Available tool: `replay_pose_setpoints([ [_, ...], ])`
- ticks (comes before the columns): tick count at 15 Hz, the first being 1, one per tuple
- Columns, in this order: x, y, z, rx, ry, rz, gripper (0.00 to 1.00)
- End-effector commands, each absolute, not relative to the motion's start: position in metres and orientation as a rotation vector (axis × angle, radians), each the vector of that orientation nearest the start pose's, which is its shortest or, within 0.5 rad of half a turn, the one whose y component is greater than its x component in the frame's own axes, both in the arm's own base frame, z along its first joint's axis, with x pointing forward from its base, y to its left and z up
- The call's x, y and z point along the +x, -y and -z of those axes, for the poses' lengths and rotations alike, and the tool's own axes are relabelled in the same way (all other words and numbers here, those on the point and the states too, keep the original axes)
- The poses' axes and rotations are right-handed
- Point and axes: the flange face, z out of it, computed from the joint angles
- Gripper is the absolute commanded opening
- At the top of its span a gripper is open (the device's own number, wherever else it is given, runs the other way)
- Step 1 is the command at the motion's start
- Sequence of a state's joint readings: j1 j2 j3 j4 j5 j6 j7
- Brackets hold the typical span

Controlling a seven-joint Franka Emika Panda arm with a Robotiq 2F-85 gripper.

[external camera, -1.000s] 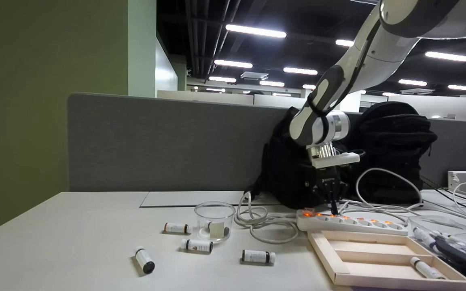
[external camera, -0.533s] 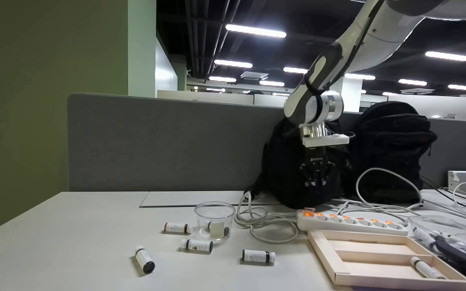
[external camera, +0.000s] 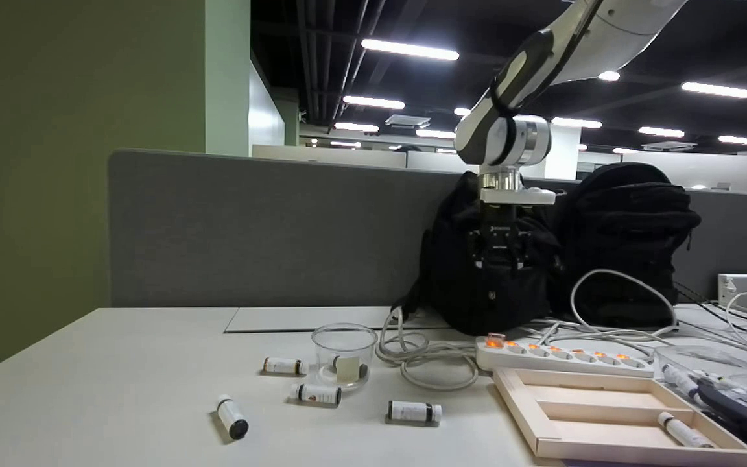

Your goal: Turn on the third switch from the left

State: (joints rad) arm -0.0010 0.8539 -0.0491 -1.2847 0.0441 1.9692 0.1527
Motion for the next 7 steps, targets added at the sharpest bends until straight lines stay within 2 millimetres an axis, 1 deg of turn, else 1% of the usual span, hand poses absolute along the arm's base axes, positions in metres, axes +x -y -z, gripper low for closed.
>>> replay_pose_setpoints([
  [1,0.723,0.026,-0.246,-3.066,-0.335,-0.281,0.99],
  [4,0.717,0.033,-0.252,-3.08,-0.371,-0.3,1.0],
  [5,0.728,0.028,-0.242,-3.093,-0.336,-0.267,1.0],
  [7,0.725,0.031,-0.244,-3.091,-0.343,-0.28,1.0],
])
